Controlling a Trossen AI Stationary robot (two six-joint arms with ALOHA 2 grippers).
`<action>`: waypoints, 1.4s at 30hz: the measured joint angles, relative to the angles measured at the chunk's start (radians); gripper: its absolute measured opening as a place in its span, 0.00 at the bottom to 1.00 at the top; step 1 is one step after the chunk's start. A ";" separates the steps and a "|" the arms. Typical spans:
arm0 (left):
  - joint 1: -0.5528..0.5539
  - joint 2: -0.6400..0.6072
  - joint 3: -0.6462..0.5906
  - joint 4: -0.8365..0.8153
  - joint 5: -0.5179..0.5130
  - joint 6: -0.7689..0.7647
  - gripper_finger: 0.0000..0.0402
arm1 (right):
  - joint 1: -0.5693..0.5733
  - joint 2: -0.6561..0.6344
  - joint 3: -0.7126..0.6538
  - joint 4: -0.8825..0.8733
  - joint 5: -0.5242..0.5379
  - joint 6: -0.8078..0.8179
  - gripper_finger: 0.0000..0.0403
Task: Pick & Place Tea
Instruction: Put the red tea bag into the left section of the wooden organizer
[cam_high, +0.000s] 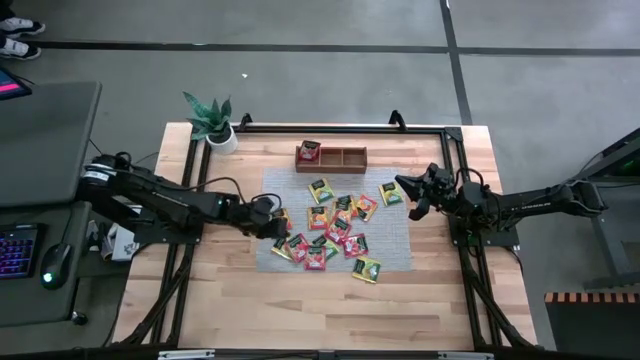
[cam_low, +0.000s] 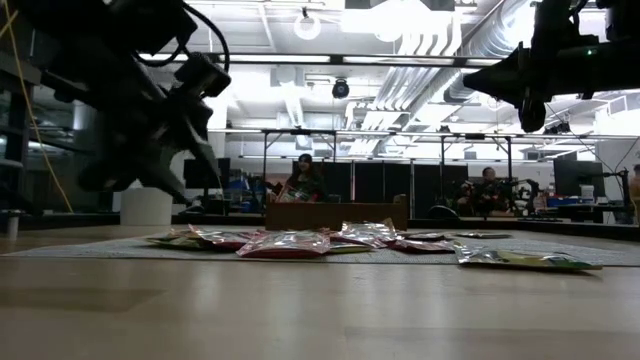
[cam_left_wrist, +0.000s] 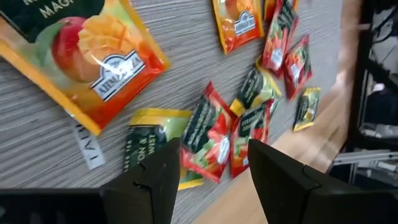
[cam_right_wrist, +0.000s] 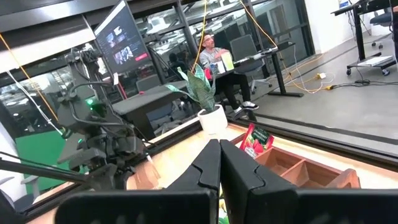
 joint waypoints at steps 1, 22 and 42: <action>0.000 0.007 0.006 0.001 -0.006 -0.014 0.46 | 0.000 0.000 0.000 0.000 0.000 0.000 0.00; 0.000 0.206 0.211 -0.261 0.066 0.021 0.46 | 0.000 0.000 0.000 -0.002 0.000 0.000 0.00; 0.001 0.235 0.216 -0.243 0.093 0.005 0.46 | 0.000 0.000 0.000 -0.008 0.000 0.000 0.00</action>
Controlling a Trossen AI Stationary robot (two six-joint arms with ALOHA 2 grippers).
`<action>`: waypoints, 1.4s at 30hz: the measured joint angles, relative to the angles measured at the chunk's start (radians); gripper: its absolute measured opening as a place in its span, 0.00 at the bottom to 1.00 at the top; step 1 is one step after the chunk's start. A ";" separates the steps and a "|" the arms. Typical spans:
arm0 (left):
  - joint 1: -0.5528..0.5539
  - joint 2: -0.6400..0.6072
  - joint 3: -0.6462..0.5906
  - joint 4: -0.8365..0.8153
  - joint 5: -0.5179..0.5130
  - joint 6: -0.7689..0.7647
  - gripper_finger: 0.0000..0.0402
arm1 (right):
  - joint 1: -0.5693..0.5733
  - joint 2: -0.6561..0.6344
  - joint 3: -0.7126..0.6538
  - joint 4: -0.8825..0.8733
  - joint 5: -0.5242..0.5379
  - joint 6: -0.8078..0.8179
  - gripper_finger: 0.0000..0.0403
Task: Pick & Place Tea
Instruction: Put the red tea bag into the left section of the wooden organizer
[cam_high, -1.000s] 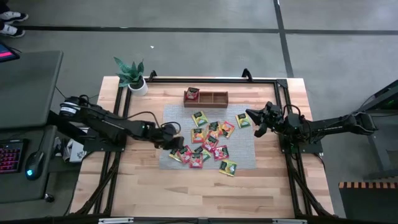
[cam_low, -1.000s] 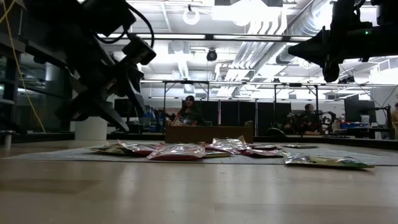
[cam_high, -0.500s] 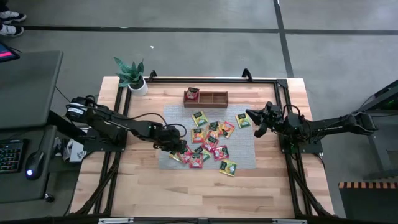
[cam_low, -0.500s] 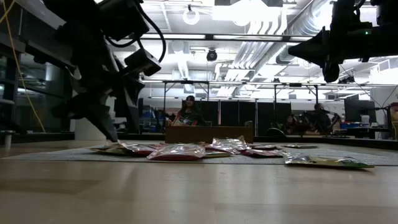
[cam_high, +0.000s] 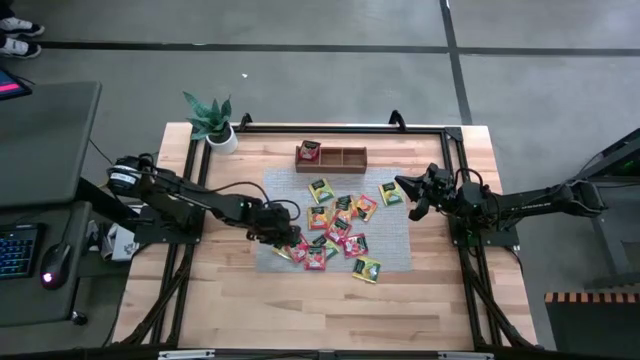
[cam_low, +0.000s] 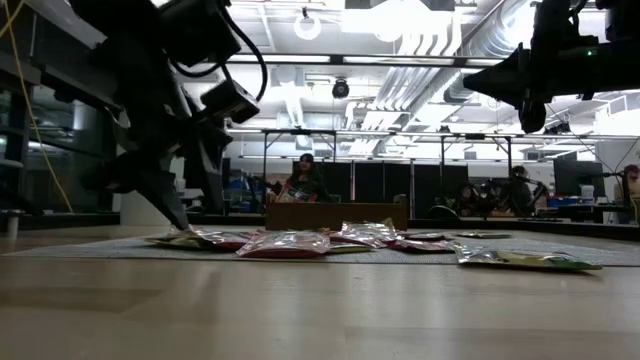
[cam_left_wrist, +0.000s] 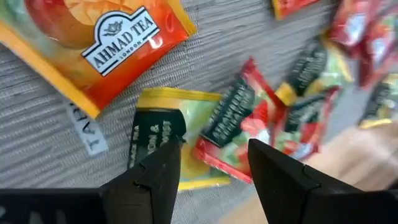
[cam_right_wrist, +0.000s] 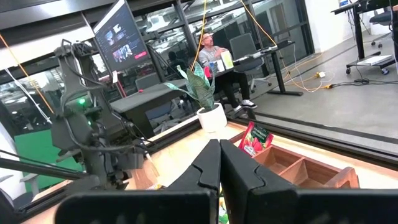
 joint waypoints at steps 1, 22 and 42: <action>0.000 0.005 -0.001 -0.004 -0.004 -0.002 0.46 | 0.000 0.000 0.000 0.000 0.000 0.000 0.00; 0.000 0.056 0.000 0.133 0.040 -0.018 0.37 | 0.000 0.000 0.000 -0.008 0.000 0.000 0.00; 0.000 0.052 -0.001 0.140 0.054 0.038 0.00 | 0.000 0.000 0.000 -0.007 0.000 0.000 0.00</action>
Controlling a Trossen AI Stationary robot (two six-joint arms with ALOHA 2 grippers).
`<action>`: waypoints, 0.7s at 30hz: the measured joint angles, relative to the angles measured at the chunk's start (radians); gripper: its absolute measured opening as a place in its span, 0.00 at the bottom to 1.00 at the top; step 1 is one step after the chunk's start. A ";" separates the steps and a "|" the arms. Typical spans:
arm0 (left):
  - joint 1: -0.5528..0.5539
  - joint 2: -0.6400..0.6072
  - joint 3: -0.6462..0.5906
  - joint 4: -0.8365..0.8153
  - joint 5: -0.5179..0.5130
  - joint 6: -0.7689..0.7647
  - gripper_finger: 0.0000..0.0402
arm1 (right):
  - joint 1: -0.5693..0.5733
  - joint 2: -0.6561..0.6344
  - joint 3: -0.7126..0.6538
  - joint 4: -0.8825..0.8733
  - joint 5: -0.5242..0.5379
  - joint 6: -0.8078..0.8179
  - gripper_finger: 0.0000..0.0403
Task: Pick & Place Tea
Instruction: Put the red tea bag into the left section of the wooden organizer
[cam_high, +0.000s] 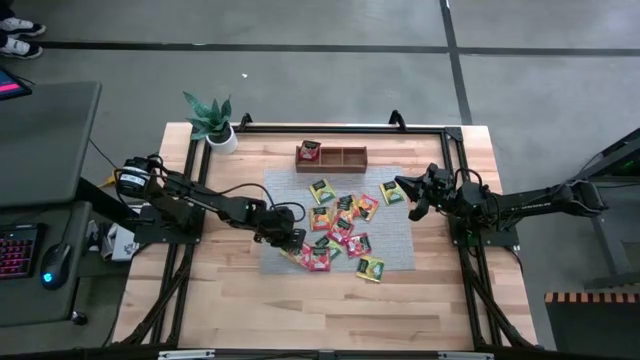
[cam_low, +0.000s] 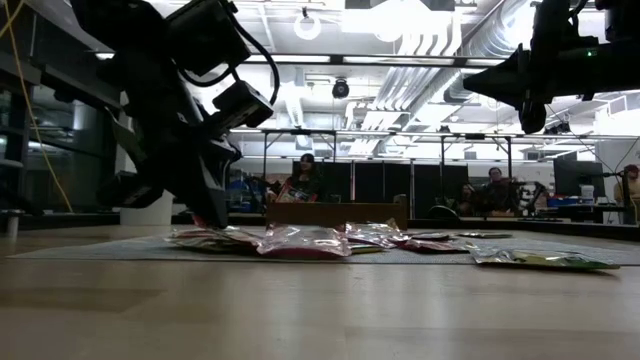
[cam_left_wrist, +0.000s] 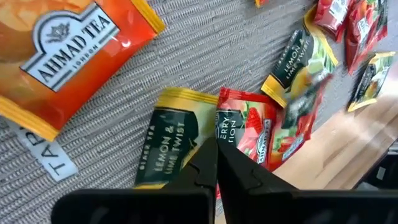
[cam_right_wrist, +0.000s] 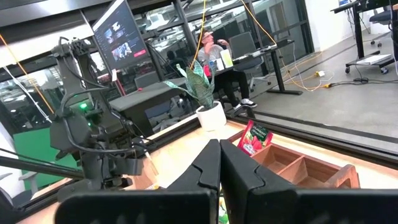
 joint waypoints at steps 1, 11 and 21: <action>0.000 -0.005 0.000 0.002 0.001 0.003 0.00 | 0.000 0.000 0.000 0.000 0.000 0.000 0.00; 0.000 -0.099 -0.001 -0.033 -0.046 0.023 0.00 | 0.000 0.000 0.000 0.000 0.000 0.000 0.00; 0.014 -0.283 0.000 -0.155 -0.170 0.155 0.00 | 0.000 0.000 0.000 0.000 0.000 0.000 0.00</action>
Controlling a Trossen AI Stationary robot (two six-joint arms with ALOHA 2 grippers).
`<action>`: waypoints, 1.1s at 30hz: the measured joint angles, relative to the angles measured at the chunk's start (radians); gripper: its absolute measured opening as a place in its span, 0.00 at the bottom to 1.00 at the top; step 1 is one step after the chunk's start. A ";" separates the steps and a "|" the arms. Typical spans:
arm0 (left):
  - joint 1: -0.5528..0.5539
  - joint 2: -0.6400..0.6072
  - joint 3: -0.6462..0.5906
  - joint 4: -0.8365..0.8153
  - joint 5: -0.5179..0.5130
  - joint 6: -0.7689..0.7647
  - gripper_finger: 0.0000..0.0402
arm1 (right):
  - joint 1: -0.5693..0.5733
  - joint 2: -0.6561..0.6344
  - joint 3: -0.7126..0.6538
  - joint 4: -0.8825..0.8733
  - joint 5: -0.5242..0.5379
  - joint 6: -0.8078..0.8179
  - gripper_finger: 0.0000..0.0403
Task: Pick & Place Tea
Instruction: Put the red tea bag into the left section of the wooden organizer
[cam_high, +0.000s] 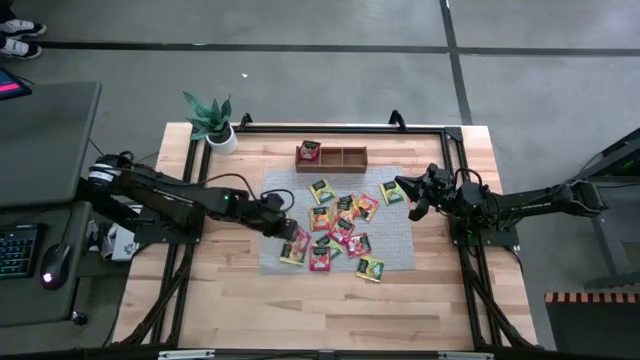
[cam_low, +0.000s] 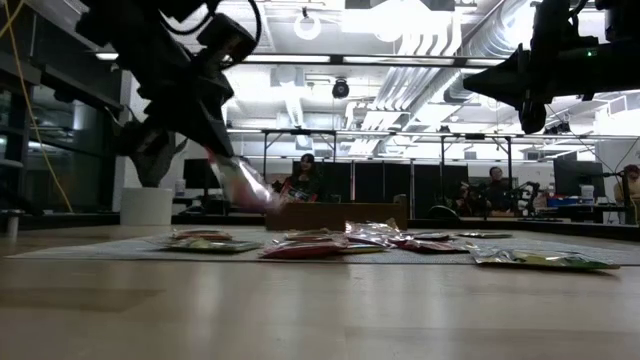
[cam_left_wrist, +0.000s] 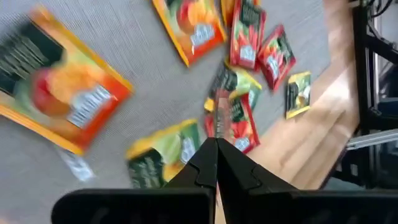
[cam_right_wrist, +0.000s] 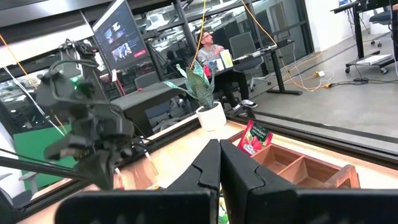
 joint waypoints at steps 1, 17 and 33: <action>0.008 -0.016 0.000 -0.004 -0.013 0.021 0.00 | 0.000 0.000 0.000 0.000 0.000 0.000 0.00; 0.363 -0.021 0.415 -0.276 -0.033 0.825 0.00 | 0.000 0.000 0.000 -0.001 0.000 0.000 0.00; 0.707 0.401 0.845 -0.541 0.251 1.555 0.00 | 0.000 0.000 0.000 -0.001 0.000 0.000 0.00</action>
